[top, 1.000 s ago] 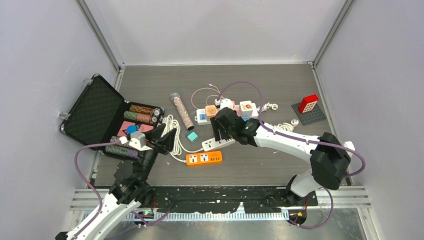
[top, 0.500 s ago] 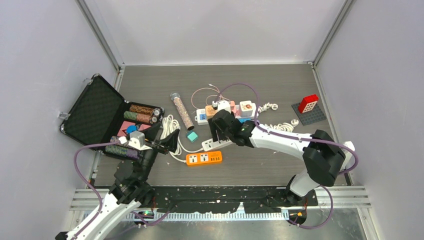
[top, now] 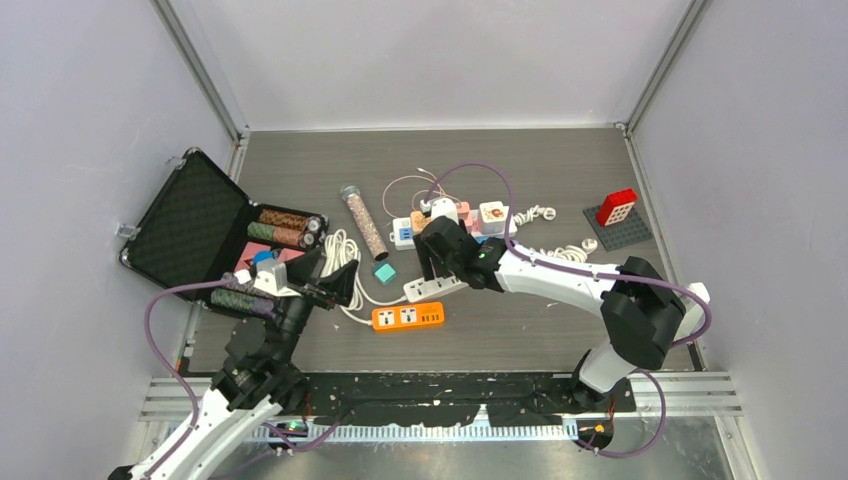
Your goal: Insert the plug
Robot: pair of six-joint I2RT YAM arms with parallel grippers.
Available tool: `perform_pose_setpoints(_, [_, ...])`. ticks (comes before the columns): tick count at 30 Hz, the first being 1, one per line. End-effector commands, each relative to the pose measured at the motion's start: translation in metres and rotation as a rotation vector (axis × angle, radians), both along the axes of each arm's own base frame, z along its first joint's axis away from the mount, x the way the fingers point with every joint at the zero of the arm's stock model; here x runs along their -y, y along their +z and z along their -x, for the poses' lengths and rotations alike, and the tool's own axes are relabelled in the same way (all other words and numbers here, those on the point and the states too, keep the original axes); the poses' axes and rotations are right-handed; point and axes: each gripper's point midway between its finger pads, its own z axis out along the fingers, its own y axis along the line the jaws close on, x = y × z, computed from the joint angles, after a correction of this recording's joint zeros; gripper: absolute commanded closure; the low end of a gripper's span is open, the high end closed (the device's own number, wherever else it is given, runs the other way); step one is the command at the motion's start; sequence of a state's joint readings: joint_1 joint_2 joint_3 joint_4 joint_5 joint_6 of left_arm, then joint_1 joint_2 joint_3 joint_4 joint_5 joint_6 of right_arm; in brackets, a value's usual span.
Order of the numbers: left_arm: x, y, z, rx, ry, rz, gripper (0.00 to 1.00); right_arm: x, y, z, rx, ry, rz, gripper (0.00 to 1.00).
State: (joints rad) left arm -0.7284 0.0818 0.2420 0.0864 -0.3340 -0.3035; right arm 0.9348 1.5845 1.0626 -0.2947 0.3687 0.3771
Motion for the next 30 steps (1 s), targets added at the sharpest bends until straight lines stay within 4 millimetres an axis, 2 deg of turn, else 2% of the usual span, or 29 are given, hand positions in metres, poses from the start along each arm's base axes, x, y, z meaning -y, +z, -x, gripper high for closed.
perform_pose_setpoints(1, [-0.01, 0.019, 0.004, -0.009, 0.026, 0.035, 0.09, -0.007, 0.024, -0.01, 0.072, -0.009, -0.009, 0.93])
perform_pose_setpoints(7, [-0.01, 0.015, 0.007, -0.035, 0.013, 0.04, 0.09, -0.008, 0.02, -0.006, 0.054, -0.007, -0.009, 0.93])
perform_pose_setpoints(11, [-0.009, 0.016, 0.009, -0.034, 0.002, 0.037, 0.09, -0.016, 0.018, -0.004, 0.042, 0.009, -0.027, 0.93])
perform_pose_setpoints(15, [-0.007, 0.014, 0.01, -0.044, -0.009, 0.021, 0.09, -0.014, 0.009, -0.006, 0.027, -0.006, 0.015, 0.93])
perform_pose_setpoints(22, [-0.008, -0.004, 0.008, -0.099, 0.002, -0.009, 0.09, -0.005, -0.005, -0.005, 0.029, -0.017, 0.053, 0.94])
perform_pose_setpoints(24, [-0.01, -0.007, 0.007, -0.114, 0.02, -0.001, 0.09, -0.003, -0.013, -0.001, 0.015, -0.008, 0.061, 0.94])
perform_pose_setpoints(30, [-0.008, -0.012, 0.006, -0.143, 0.019, -0.013, 0.1, -0.005, -0.021, 0.011, 0.003, 0.019, 0.011, 0.94])
